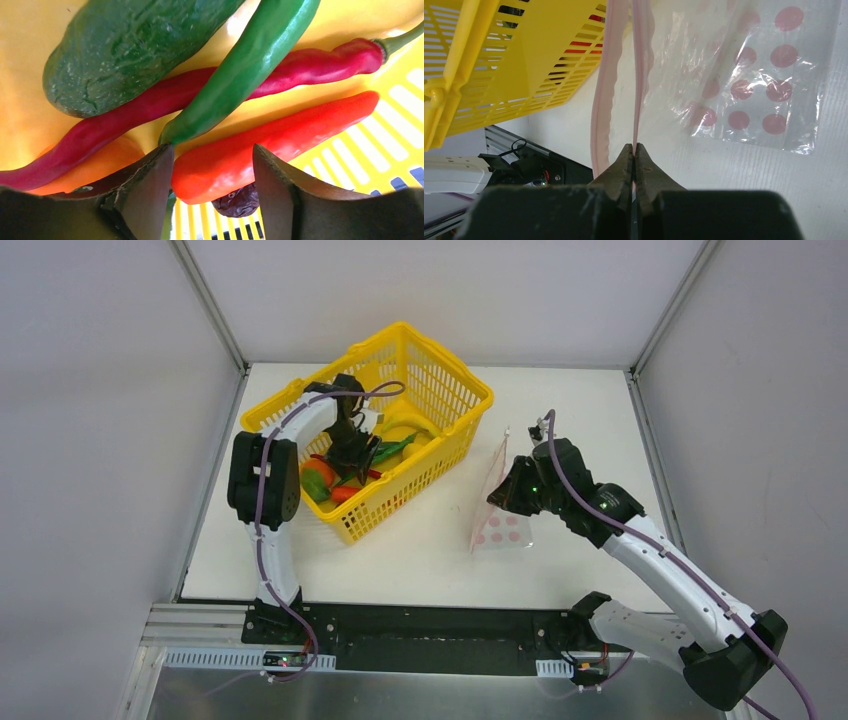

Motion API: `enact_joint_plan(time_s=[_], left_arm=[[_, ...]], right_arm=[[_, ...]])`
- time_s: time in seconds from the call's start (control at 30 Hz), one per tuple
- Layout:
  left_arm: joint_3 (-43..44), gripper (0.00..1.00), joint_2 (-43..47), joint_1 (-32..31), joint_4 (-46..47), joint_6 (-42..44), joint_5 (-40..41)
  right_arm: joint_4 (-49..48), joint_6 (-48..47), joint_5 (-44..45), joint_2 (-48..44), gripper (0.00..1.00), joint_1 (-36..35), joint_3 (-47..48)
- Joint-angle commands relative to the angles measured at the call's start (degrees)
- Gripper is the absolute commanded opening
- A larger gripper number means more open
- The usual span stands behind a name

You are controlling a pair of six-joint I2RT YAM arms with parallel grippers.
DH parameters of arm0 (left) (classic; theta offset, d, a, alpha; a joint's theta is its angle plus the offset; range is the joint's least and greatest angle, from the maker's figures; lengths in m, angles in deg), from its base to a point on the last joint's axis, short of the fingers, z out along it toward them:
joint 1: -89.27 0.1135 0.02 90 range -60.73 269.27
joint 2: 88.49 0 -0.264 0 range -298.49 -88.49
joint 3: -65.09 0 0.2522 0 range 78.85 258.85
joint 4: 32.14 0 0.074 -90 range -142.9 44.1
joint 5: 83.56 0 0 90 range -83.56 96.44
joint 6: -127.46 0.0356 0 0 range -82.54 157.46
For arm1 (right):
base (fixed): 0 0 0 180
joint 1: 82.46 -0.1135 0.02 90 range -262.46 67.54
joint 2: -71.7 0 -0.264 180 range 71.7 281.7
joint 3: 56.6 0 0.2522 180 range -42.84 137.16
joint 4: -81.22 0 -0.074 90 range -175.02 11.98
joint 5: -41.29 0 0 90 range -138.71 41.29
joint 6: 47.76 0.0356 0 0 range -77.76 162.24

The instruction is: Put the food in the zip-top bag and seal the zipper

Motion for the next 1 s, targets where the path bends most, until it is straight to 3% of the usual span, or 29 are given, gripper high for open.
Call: enact_joint_plan(time_s=[0.0,0.03,0.23,0.47,0.8,0.83,0.9,0.97], left_arm=[[-1.6,0.55,-0.4,-0.6,-0.1,0.1,-0.7],[-1.7,0.45,-0.4,-0.7,-0.1,-0.1,-1.4],[-2.7,0.17,2.0,-0.8,0.3,-1.3,-3.6],[-3.7,0.0,8.2,-0.8,1.9,-2.5,-4.3],[-5.3,0.0,16.2,-0.8,4.6,-5.6,-3.0],[-5.1,0.06,15.8,-0.8,4.3,-5.4,-3.0],[-4.4,0.31,13.9,-0.8,3.6,-4.7,-3.1],[-3.8,0.44,11.5,-0.8,3.2,-4.2,-3.2]], right_arm=[[-1.8,0.4,-0.1,-0.7,0.0,0.2,0.2],[-1.8,0.5,-0.2,-0.7,0.0,0.2,0.2],[-1.8,0.6,0.0,-1.3,0.0,0.2,0.1],[-1.8,0.9,0.1,-1.5,0.0,0.2,0.0],[-1.9,1.2,0.4,-2.1,0.0,0.2,-0.1],[-1.9,1.2,0.5,-2.2,0.0,0.2,0.0],[-2.0,1.2,0.5,-2.3,0.0,0.2,-0.1],[-2.5,1.3,0.3,-2.1,0.0,0.3,-0.2]])
